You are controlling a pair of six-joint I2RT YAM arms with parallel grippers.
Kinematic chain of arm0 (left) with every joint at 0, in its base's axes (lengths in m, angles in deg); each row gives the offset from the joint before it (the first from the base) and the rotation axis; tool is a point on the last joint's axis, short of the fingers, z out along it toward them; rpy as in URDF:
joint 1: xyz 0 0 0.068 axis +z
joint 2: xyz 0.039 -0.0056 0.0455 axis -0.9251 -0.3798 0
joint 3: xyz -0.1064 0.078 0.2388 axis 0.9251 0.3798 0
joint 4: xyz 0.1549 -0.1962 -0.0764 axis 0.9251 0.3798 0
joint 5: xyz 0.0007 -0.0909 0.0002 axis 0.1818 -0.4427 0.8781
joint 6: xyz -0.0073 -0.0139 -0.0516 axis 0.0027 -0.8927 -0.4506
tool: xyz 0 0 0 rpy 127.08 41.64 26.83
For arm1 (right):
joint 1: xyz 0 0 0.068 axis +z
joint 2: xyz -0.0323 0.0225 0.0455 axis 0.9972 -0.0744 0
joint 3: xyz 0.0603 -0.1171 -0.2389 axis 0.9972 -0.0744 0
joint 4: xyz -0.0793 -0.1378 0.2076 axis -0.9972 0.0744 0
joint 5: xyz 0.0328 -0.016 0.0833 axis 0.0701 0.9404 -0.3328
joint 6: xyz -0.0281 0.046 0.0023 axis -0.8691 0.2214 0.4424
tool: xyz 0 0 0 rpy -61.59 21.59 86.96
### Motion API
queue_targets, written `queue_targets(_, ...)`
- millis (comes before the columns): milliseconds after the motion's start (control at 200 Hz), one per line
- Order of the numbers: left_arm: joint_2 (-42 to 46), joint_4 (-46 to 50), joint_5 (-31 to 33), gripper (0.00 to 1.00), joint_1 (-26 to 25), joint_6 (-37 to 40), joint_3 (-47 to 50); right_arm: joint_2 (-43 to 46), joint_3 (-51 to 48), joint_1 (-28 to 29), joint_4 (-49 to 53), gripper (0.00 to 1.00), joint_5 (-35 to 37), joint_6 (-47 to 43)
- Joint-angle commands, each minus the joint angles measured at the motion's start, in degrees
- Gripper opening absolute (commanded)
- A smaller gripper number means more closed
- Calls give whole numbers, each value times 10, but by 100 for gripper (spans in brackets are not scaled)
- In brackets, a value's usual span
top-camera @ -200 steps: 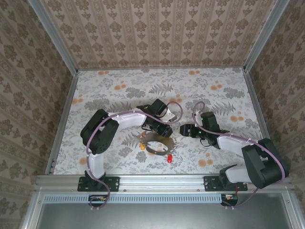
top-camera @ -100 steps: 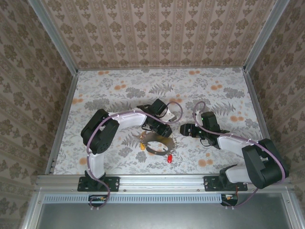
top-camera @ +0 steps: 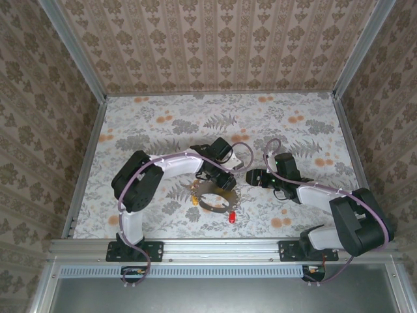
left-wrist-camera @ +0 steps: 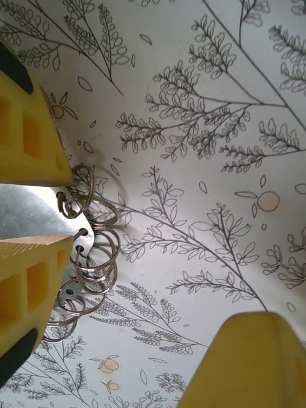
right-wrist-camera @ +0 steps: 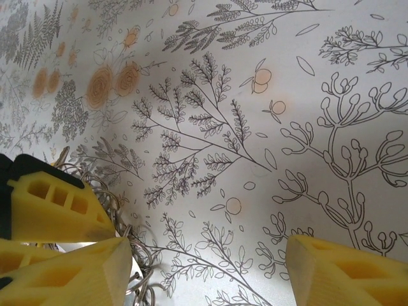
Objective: Put the keys on the keyring
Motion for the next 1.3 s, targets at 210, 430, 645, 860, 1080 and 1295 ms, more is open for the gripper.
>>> queue_targets(210, -1, 52, 91, 28, -17, 8, -31, 21, -14, -6, -7, 67, 0, 9)
queue_targets(430, -6, 42, 94, 28, -17, -6, -29, 22, -18, -7, -12, 67, -2, 10)
queue_targets(645, -23, 41, 102, 28, -20, -17, -38, 34, -22, -7, -12, 67, 0, 10)
queue_targets(860, -33, 42, 110, 29, -28, -20, -45, 41, -26, -9, -14, 67, 2, 11)
queue_targets(1080, -37, 65, 146, 28, -39, -10, -53, 46, -29, -11, -14, 67, 4, 12)
queue_targets(1295, -37, 89, 194, 22, -53, -2, -58, 52, -32, -12, -16, 67, 5, 13)
